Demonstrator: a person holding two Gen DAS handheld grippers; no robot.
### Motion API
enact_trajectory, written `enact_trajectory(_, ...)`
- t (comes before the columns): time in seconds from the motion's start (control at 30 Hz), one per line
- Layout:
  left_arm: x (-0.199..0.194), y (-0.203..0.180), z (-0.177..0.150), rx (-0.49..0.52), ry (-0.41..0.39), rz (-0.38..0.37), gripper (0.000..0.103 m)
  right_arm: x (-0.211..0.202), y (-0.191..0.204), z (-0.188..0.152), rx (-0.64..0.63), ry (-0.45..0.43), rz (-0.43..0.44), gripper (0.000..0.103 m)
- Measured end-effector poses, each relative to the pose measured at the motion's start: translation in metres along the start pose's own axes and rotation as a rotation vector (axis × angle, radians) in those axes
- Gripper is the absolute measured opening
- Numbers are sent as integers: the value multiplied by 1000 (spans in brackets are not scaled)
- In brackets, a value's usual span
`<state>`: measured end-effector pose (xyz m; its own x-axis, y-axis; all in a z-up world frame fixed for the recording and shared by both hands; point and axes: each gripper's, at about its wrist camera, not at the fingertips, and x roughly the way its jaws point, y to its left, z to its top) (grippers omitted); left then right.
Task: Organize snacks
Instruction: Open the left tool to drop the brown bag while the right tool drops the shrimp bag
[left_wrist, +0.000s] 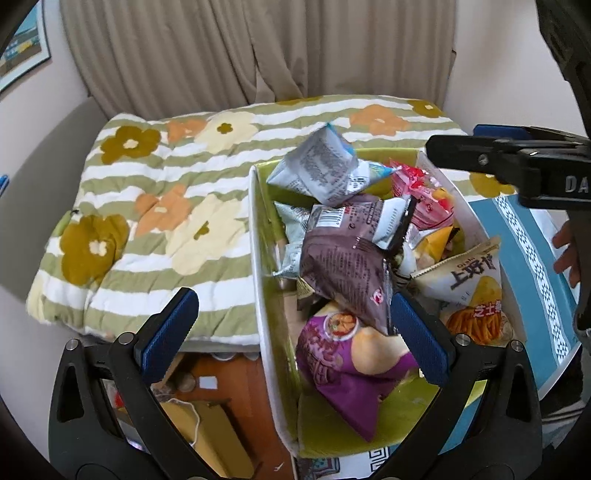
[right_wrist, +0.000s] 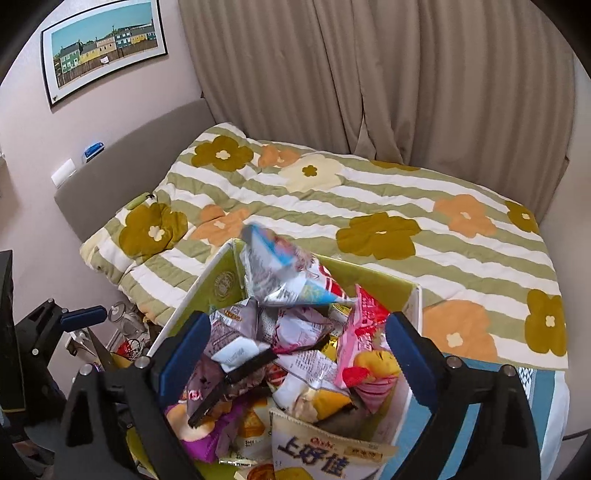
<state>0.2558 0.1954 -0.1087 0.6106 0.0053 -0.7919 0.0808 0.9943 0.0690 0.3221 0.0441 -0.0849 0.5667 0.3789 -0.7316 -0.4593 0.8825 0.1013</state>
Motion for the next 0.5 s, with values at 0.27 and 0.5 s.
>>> enact_trajectory(0.27, -52, -33, -9, -6, -71, 50, 103, -57, -1, -17, -6, -82, 15, 94)
enact_trajectory(0.5, -120, -78, -21, -13, -176, 58, 103, -135, -18, -52, 22, -157, -18, 94)
